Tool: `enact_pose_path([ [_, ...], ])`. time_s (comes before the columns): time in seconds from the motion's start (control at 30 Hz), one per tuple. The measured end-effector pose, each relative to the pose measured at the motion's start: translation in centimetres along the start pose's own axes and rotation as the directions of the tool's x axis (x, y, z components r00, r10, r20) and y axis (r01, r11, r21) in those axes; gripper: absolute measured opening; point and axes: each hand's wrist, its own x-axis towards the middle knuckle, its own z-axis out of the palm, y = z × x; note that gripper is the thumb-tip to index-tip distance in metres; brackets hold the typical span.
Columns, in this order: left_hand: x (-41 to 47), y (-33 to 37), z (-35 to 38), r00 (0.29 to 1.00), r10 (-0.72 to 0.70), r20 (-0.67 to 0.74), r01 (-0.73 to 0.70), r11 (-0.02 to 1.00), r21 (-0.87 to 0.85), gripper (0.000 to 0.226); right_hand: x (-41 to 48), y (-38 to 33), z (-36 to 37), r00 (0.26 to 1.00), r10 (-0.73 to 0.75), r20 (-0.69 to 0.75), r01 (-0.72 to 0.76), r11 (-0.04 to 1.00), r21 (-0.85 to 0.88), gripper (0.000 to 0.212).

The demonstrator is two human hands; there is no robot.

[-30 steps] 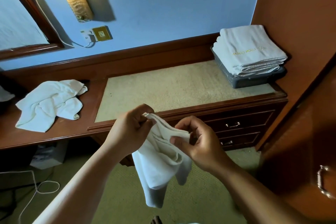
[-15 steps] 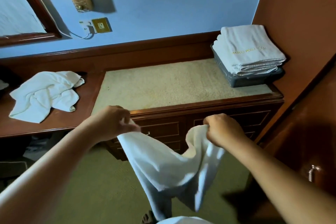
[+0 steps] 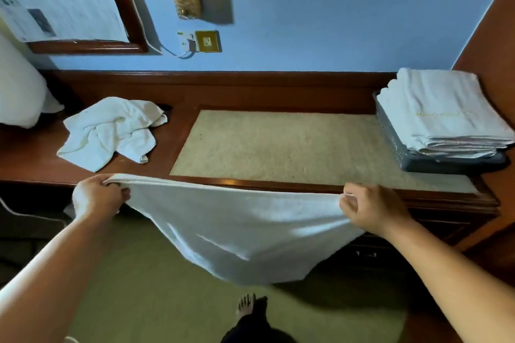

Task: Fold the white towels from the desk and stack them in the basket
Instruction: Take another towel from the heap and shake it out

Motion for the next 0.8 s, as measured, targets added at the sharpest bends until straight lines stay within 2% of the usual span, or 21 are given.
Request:
enact_pose_path([
  [0.07,1.7,-0.1,0.4,0.992,-0.094,-0.087,0.076,0.980,-0.183,0.018,2.4,0.1,1.0,0.998,-0.053,-0.016,0.053,0.998,-0.041,0.044],
  [0.1,2.2,0.0,0.6,0.986,-0.066,-0.152,0.040,0.986,-0.165,0.017,3.6,0.6,1.5,0.997,-0.070,-0.038,0.068,0.996,-0.050,0.050],
  [0.17,3.5,0.2,1.5,0.949,0.157,-0.275,-0.145,0.987,0.062,0.017,6.2,1.4,2.0,0.994,-0.084,-0.068,0.078,0.993,-0.089,0.057],
  [0.2,3.9,-0.1,1.8,0.927,0.244,-0.286,-0.210,0.967,0.147,0.019,6.9,1.7,2.0,0.995,-0.072,-0.068,0.065,0.993,-0.100,0.060],
  [0.27,6.7,0.0,3.8,0.895,0.331,-0.298,-0.285,0.940,0.188,0.019,9.9,3.2,2.4,0.997,-0.032,-0.074,0.023,0.993,-0.114,0.068],
  [0.37,9.6,1.2,7.2,0.908,0.344,-0.239,-0.308,0.935,0.176,0.018,12.9,4.4,1.7,0.999,0.013,-0.048,-0.022,0.984,-0.179,0.073],
  [0.47,15.9,3.5,12.2,0.940,0.304,-0.157,-0.276,0.944,0.178,0.018,20.1,5.3,1.3,0.989,0.131,0.072,-0.106,0.954,-0.279,0.073],
  [0.6,23.7,9.1,18.8,0.930,0.363,-0.061,-0.342,0.912,0.227,0.028,30.6,7.6,1.2,0.974,0.222,0.034,-0.195,0.911,-0.364,0.070],
  [0.7,30.0,12.3,23.8,0.936,0.353,0.009,-0.341,0.896,0.285,0.033,37.9,9.7,1.8,0.958,0.277,0.070,-0.213,0.856,-0.472,0.056],
  [0.8,35.5,14.5,28.2,0.884,0.452,0.119,-0.458,0.786,0.416,0.033,43.0,11.0,2.4,0.926,0.368,0.091,-0.274,0.815,-0.510,0.045],
])
